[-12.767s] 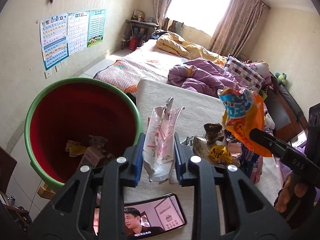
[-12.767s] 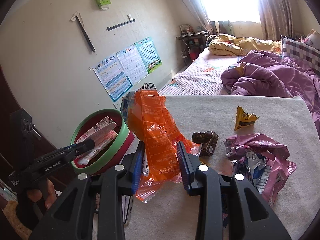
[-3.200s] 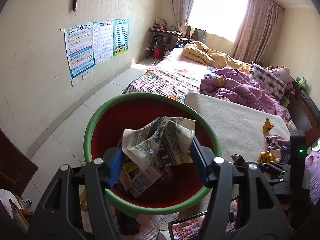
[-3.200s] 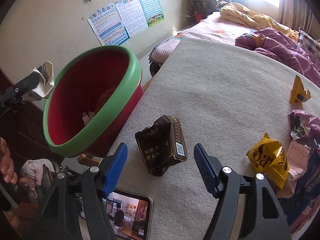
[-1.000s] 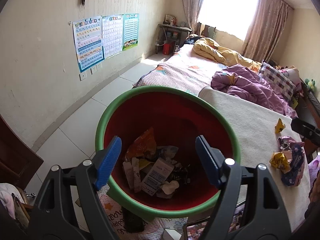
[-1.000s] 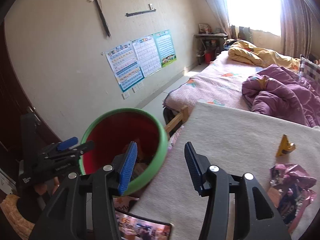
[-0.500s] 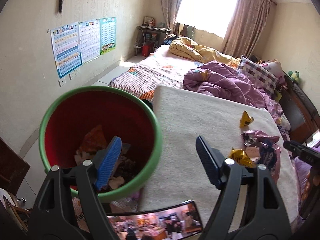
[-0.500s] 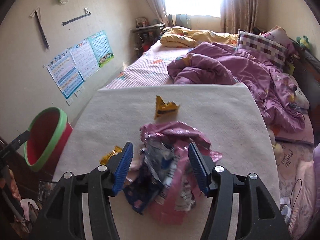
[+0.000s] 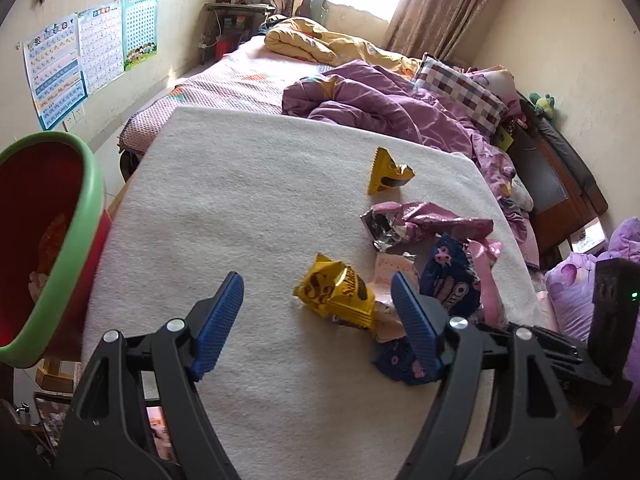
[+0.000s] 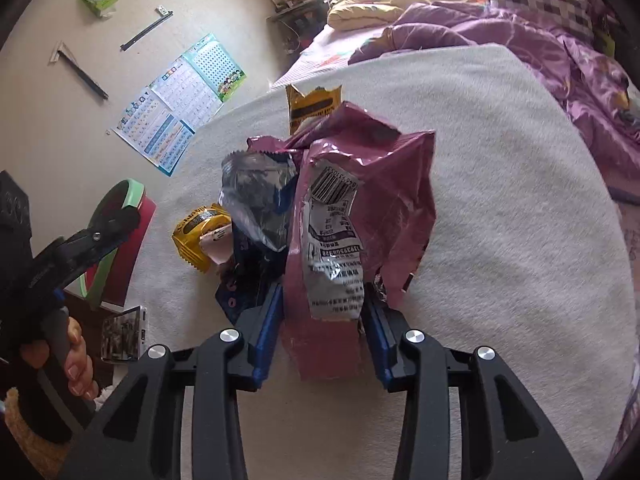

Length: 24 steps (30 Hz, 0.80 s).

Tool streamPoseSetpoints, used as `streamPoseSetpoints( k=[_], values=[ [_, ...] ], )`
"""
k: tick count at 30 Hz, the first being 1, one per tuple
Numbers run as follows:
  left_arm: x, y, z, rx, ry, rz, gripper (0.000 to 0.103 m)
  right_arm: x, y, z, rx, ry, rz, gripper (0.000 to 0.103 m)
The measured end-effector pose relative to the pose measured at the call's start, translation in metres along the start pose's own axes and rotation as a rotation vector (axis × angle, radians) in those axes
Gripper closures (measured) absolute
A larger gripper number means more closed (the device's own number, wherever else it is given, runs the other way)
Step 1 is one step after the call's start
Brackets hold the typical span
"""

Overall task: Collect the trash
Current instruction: 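Grasp the yellow Sal wrapper with the left gripper while the right gripper grasps the pink bag, then carry the yellow wrapper and pink bag over the red bin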

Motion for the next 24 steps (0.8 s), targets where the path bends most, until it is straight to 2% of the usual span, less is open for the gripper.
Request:
streamPoseSetpoints(
  k=[5, 8, 10, 14, 24],
  values=[
    [0.015, 0.03, 0.006, 0.031, -0.045, -0.099, 0.056, -0.022, -0.025, 0.003, -0.019, -0.003, 0.079, 0.067],
    [0.022, 0.035, 0.006, 0.049, -0.07, -0.121, 0.069, -0.029, -0.037, 0.003, -0.03, -0.001, 0.121, 0.069],
    [0.024, 0.032, 0.008, 0.049, -0.069, -0.122, 0.085, -0.033, -0.043, 0.0, -0.036, -0.014, 0.144, 0.069],
    [0.02, 0.018, 0.011, 0.044, -0.056, -0.085, 0.091, -0.04, -0.05, -0.009, -0.047, -0.036, 0.167, 0.07],
    [0.008, -0.02, 0.015, -0.003, 0.008, 0.023, 0.092, -0.054, -0.06, -0.038, -0.083, -0.083, 0.237, 0.07]
  ],
)
Point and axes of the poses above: each gripper's, at about its wrist camera, not at the fingertips, and y roughly the way its jaws point, z to its right, x to its underside, the point moved 7 cm from there along y, roughly the way its jaws point, and after that the axes turned 1 degree about y, right-handed, at the moved point
